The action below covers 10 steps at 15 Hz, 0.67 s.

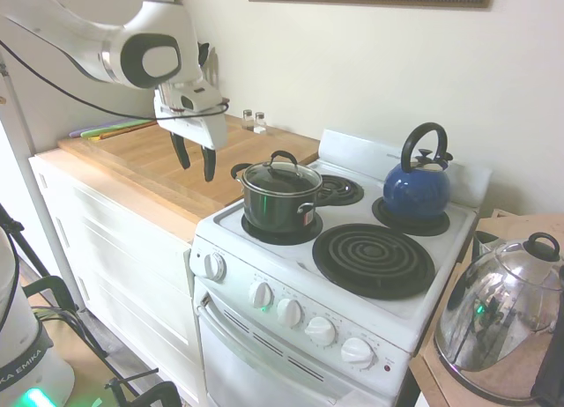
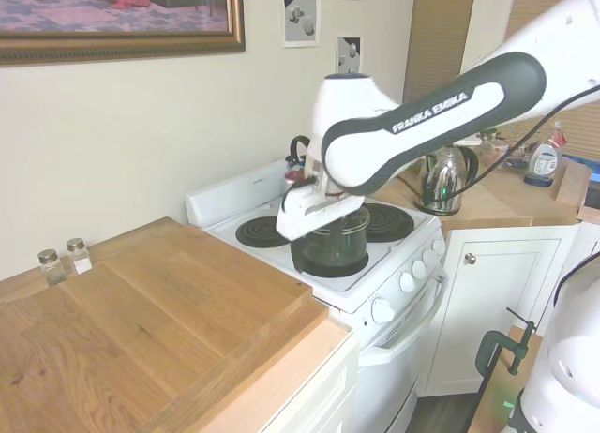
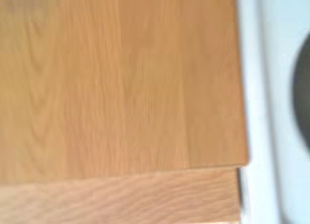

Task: Uncover the lid of the pot

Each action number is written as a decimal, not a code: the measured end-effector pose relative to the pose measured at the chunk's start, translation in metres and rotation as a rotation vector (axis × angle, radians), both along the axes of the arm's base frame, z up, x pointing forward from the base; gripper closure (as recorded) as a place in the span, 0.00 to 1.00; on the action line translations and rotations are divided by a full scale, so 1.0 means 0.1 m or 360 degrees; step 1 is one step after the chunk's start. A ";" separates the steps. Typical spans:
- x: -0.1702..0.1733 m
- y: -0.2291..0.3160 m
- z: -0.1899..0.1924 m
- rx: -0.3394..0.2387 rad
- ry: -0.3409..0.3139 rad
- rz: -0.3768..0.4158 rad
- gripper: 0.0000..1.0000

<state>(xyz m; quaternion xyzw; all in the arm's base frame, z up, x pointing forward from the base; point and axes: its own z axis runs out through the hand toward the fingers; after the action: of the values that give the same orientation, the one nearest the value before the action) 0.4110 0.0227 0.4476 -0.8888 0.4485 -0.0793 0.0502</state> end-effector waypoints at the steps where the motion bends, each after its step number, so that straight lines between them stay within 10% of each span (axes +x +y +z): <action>1: -0.03 -0.12 0.16 0.0032 -0.0029 -0.0055 0.00; 10: 0.69 -1.11 0.66 0.0191 -0.0080 -0.0693 0.00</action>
<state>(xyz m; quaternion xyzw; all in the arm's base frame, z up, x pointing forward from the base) 0.4799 -0.0881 0.5131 -0.7642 0.6323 -0.0836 0.0959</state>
